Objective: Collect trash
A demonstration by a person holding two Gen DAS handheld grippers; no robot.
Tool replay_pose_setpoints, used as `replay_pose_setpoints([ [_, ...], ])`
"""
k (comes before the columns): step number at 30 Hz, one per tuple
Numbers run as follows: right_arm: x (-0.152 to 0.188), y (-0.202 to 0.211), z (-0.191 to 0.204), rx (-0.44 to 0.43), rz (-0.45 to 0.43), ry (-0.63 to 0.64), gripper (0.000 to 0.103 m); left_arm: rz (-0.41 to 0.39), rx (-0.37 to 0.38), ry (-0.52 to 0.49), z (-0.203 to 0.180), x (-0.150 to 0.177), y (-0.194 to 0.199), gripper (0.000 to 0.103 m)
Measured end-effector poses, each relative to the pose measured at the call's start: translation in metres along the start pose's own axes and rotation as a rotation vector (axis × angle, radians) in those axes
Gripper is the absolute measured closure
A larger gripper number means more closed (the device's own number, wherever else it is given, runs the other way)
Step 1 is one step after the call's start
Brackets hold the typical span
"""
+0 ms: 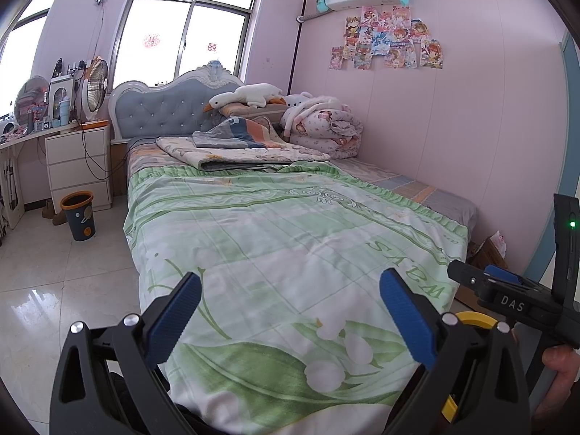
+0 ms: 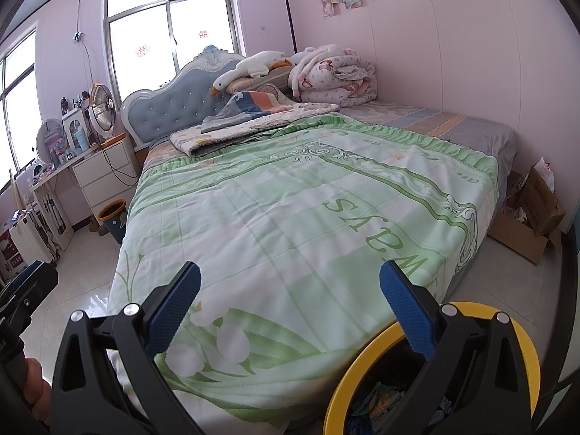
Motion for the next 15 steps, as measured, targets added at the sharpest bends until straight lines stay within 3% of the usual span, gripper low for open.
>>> replay_pose_setpoints([
  [15,0.0071,-0.0030,-0.0007,-0.001,0.006,-0.008,0.008,0.004,-0.004,0.004,0.0016,0.0018,0.0006,0.008],
])
Point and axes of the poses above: each gripper's, at about its wrist camera, not at the fingertips, and y roughly against the way its jaws point, z to its left, x to its underside, the point moved 10 cm from there along -y, roughly the way its jaws point, and after that the axes turned 14 degrees about z, right-handed, at the moved point
